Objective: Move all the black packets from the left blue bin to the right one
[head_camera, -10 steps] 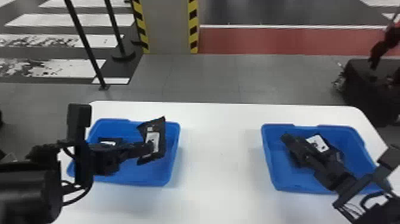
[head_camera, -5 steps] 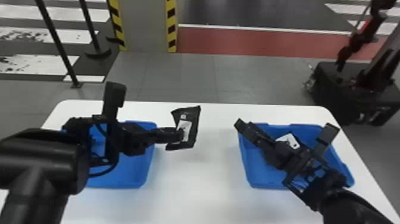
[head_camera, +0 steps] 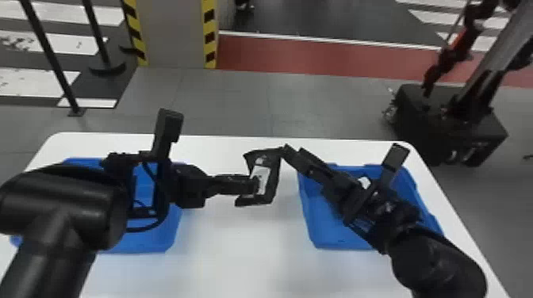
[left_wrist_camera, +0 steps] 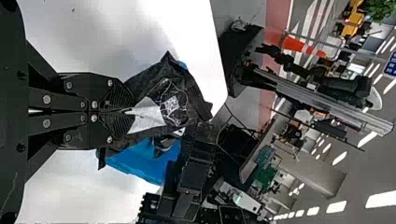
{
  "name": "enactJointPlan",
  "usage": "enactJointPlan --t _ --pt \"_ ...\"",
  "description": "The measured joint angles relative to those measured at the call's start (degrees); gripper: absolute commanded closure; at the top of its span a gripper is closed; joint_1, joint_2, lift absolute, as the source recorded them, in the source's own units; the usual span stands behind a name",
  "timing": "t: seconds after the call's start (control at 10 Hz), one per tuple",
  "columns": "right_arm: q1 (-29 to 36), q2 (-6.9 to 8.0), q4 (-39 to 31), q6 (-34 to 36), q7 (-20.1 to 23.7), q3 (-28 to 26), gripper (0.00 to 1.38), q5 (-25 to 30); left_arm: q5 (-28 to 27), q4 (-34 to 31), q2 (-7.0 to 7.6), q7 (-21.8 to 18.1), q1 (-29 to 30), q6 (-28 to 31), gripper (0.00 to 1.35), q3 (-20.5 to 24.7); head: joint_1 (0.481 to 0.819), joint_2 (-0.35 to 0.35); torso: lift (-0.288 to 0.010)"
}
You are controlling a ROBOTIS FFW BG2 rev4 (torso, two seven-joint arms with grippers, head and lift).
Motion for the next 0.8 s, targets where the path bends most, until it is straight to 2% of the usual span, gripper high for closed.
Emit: enactJointPlan --t 0.3,0.4,0.6,0.8 --pt "0.00 0.09 -2.26 2.11 0.94 2.42 0.39 0.25 0.13 1.13 -0.09 0.02 -0.43 -0.22 1.21 -0.19 0.695 -0.083 -0.110" --pt "0.00 0.15 -2.47 3.67 1.26 2.67 0.56 1.25 0.21 1.25 -0.13 0.05 -0.62 -0.43 1.21 -0.22 0.695 -0.075 -0.110" --pt "-0.27 0.37 -1.48 5.16 1.52 3.08 1.30 2.12 0.39 1.51 -0.19 0.07 -0.79 -0.80 1.21 -0.17 0.695 -0.069 -0.110" --pt "-0.48 0.64 -0.72 4.33 1.62 3.10 1.28 2.46 0.70 1.60 -0.25 0.16 -0.83 -1.19 1.21 0.05 0.695 -0.067 -0.110"
